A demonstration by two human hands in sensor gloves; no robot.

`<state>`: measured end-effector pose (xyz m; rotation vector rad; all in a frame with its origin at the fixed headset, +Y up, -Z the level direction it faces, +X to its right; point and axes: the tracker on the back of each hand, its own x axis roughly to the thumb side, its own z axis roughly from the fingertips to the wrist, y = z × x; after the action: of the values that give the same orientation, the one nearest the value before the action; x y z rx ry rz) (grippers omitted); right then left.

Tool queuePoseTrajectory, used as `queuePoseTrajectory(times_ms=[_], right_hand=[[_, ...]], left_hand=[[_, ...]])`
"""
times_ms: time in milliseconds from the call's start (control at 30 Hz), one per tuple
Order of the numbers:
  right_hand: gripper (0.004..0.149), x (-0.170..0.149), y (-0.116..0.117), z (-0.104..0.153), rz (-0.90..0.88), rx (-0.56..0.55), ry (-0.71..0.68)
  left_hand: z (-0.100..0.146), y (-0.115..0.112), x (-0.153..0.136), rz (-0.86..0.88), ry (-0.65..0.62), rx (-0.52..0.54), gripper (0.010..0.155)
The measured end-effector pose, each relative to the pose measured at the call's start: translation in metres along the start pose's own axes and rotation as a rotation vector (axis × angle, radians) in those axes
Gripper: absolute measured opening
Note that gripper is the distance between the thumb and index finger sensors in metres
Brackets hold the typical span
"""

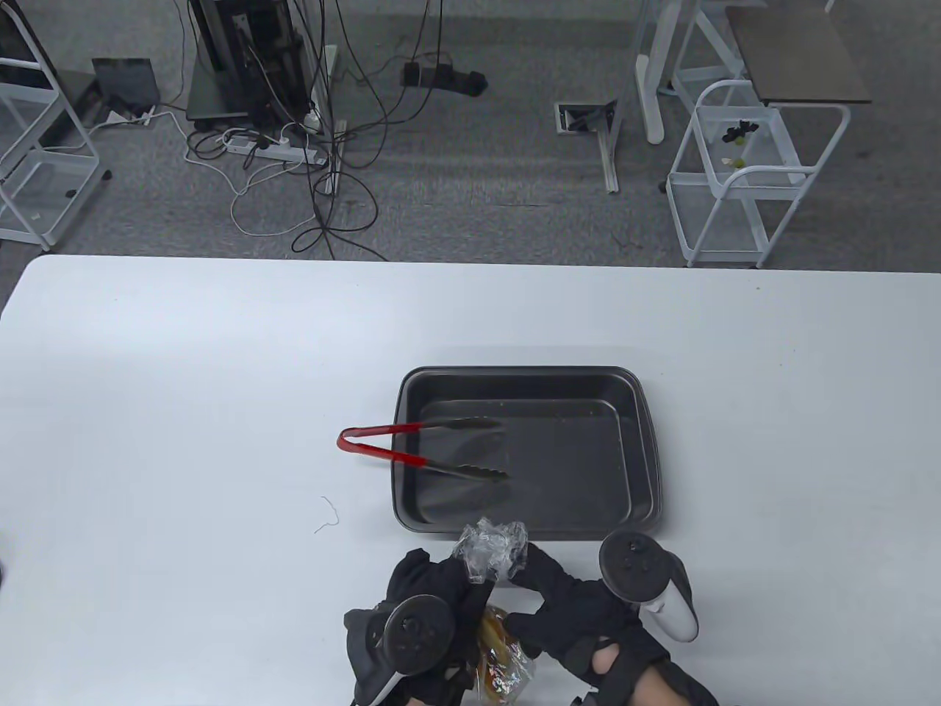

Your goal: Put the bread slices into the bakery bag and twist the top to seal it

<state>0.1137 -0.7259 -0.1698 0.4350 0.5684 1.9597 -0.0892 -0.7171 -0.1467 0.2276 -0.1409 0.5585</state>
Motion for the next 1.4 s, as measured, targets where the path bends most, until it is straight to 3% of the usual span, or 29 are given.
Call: queuePoseTrajectory(times_ms=[100, 267, 433, 633, 700, 900, 967, 1067, 1200, 1267, 1400], right_hand=[[0.080, 0.000, 0.003, -0.007, 0.053, -0.104, -0.078], [0.070, -0.007, -0.004, -0.016, 0.020, -0.137, -0.174], [0.064, -0.002, 0.007, -0.016, 0.114, -0.268, -0.285], [0.060, -0.012, 0.014, -0.016, 0.083, -0.334, -0.395], [0.060, -0.014, 0.014, -0.017, 0.063, -0.334, -0.400], [0.055, -0.025, 0.010, -0.016, -0.032, -0.317, -0.452], [0.053, -0.026, 0.006, -0.015, 0.027, -0.308, -0.433], [0.051, -0.028, 0.005, -0.013, 0.037, -0.350, -0.399], [0.049, -0.030, 0.002, -0.012, 0.060, -0.376, -0.390], [0.049, -0.029, 0.003, -0.011, 0.064, -0.369, -0.376], [0.048, -0.030, 0.004, -0.012, 0.089, -0.387, -0.366]], left_hand=[[0.002, -0.002, 0.001, 0.027, 0.013, 0.001, 0.052], [0.003, -0.016, -0.028, 0.509, 0.130, -0.097, 0.052], [0.005, -0.023, -0.035, 0.619, 0.123, -0.114, 0.052], [0.000, -0.050, -0.049, 0.984, 0.069, -0.415, 0.053], [-0.001, -0.055, -0.049, 1.095, 0.050, -0.469, 0.054], [0.000, -0.056, -0.041, 1.066, -0.010, -0.610, 0.060], [-0.003, -0.046, -0.040, 0.961, 0.004, -0.668, 0.063], [-0.008, -0.024, -0.042, 0.720, -0.008, -0.503, 0.078], [-0.016, 0.015, -0.063, 0.719, 0.085, -0.409, 0.072], [-0.021, 0.035, -0.082, 0.697, 0.158, -0.290, 0.070], [-0.029, 0.070, -0.128, 0.380, 0.334, -0.087, 0.062]])
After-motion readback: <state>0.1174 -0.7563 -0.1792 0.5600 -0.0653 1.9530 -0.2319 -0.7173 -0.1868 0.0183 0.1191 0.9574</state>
